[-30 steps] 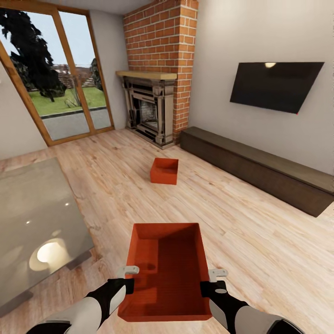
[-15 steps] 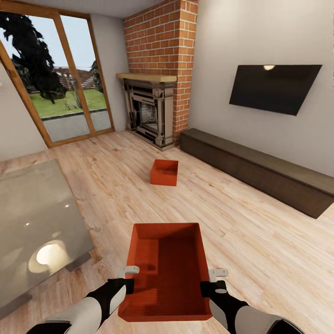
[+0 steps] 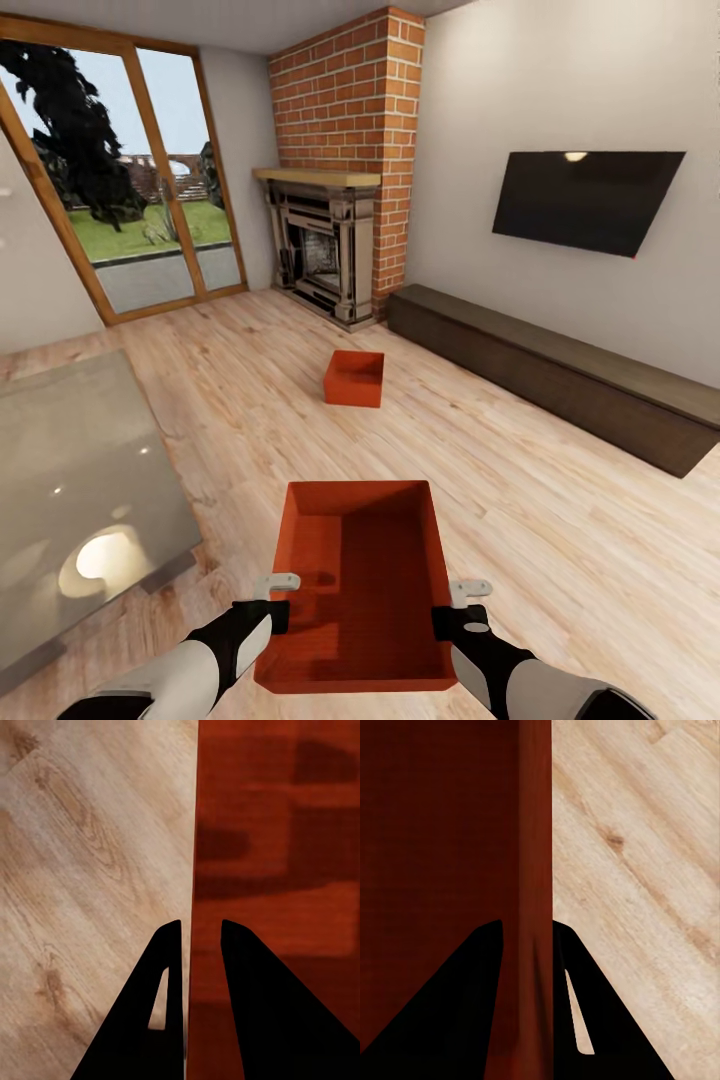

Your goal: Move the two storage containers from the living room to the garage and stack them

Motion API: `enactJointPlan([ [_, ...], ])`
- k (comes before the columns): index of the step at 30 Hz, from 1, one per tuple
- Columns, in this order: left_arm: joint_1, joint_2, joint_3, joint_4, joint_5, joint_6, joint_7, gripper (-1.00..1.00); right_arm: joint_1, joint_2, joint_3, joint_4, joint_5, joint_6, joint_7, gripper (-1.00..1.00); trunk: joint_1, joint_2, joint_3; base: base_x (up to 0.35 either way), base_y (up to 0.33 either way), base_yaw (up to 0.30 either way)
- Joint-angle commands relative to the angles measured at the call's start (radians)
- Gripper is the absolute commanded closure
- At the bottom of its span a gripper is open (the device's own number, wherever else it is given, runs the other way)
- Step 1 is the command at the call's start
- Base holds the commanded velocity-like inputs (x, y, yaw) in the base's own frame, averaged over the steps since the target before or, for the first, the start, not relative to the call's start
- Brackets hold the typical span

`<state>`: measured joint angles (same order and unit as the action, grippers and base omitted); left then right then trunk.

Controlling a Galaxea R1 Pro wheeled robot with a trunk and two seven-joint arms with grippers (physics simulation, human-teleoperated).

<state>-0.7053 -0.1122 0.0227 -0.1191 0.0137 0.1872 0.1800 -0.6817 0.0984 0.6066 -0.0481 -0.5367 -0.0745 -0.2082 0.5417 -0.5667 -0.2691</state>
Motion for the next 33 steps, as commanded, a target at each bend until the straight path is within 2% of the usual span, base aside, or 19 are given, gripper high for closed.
enactJointPlan([
  [1, 0.0, 0.005, -0.004, -0.002, -0.015, 0.008, 0.026, 1.0, -0.001, -0.003, 0.003, 0.002, -0.012, -0.007, -0.013, 1.0, 0.0, -0.001, 0.0, 0.0, 0.0, 0.0],
  [33, 0.0, 0.005, -0.004, -0.002, -0.015, 0.008, 0.026, 1.0, -0.001, -0.003, 0.004, 0.002, -0.012, -0.007, -0.013, 1.0, 0.0, -0.001, 0.049, 0.0, 0.0, 0.0],
])
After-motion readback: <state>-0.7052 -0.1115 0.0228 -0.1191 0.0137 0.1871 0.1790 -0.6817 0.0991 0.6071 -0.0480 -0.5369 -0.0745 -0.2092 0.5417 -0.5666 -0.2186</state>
